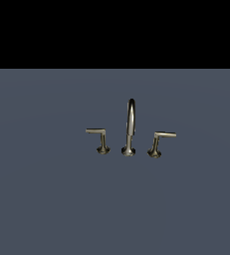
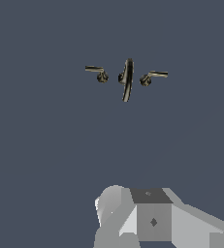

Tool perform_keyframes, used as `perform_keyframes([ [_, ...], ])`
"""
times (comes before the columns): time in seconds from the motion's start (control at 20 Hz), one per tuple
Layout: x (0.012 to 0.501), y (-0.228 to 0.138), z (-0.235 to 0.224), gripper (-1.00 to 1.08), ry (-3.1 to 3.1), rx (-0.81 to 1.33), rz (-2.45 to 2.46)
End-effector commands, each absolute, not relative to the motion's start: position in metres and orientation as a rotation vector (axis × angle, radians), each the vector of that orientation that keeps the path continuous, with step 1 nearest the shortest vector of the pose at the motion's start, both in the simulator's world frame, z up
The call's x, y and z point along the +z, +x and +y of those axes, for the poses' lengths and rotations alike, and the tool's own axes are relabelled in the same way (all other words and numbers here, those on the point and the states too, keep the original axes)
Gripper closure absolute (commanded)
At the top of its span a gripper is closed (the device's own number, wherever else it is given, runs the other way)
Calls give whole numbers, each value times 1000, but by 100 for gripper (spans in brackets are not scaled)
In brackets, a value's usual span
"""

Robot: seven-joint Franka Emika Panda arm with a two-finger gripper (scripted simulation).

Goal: Turn on the faucet by rotating a designated handle.

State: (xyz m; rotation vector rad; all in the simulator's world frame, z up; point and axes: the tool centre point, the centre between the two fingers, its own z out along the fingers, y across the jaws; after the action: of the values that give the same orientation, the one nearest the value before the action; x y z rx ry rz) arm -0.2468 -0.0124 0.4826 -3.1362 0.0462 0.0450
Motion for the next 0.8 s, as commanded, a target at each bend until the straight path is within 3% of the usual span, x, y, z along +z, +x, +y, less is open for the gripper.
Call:
perform_keyframes([
  [0.0, 483, -247, -12, 108, -3136, 45, 46],
  [0.75, 453, -237, 9, 108, -3128, 43, 238],
])
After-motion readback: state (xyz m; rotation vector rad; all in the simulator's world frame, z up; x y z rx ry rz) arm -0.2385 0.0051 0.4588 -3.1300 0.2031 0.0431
